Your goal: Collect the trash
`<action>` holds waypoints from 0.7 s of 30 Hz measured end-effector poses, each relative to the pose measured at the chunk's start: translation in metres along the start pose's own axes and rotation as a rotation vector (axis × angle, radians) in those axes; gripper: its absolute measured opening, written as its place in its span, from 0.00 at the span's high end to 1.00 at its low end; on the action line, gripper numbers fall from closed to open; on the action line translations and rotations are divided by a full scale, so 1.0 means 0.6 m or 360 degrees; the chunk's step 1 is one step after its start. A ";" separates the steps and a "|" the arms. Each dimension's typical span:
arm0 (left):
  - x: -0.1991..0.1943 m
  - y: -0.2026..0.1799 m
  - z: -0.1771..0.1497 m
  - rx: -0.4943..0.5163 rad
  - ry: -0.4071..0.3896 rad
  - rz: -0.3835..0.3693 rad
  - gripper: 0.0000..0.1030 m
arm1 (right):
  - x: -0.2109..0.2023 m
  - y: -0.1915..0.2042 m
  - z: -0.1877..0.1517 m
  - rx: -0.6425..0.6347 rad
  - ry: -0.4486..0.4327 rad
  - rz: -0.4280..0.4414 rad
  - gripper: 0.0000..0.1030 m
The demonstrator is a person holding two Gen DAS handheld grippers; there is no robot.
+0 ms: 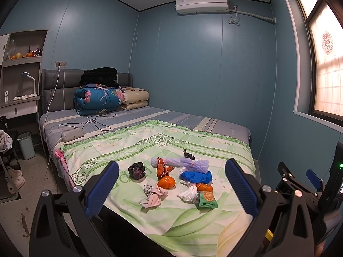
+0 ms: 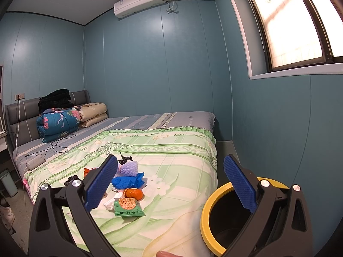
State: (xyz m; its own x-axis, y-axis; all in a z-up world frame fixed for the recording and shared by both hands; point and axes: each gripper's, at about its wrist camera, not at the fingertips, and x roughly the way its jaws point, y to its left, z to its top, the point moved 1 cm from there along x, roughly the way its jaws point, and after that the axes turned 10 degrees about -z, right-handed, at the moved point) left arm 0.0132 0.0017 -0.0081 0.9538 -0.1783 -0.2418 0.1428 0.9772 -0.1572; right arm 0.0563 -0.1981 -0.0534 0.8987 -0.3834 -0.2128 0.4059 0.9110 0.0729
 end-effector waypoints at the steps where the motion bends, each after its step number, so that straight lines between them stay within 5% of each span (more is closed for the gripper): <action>1: 0.000 -0.001 0.000 0.0000 0.0001 -0.0002 0.07 | 0.000 0.000 0.000 0.0001 0.0001 0.0001 0.08; 21: 0.004 -0.003 0.000 0.0000 0.0011 -0.0027 0.07 | -0.002 0.001 0.002 0.0005 -0.0001 -0.0001 0.08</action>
State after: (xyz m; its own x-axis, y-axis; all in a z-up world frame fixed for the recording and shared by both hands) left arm 0.0151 -0.0006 -0.0080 0.9494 -0.1957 -0.2457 0.1589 0.9740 -0.1617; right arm 0.0556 -0.1974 -0.0519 0.8985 -0.3842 -0.2123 0.4071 0.9102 0.0756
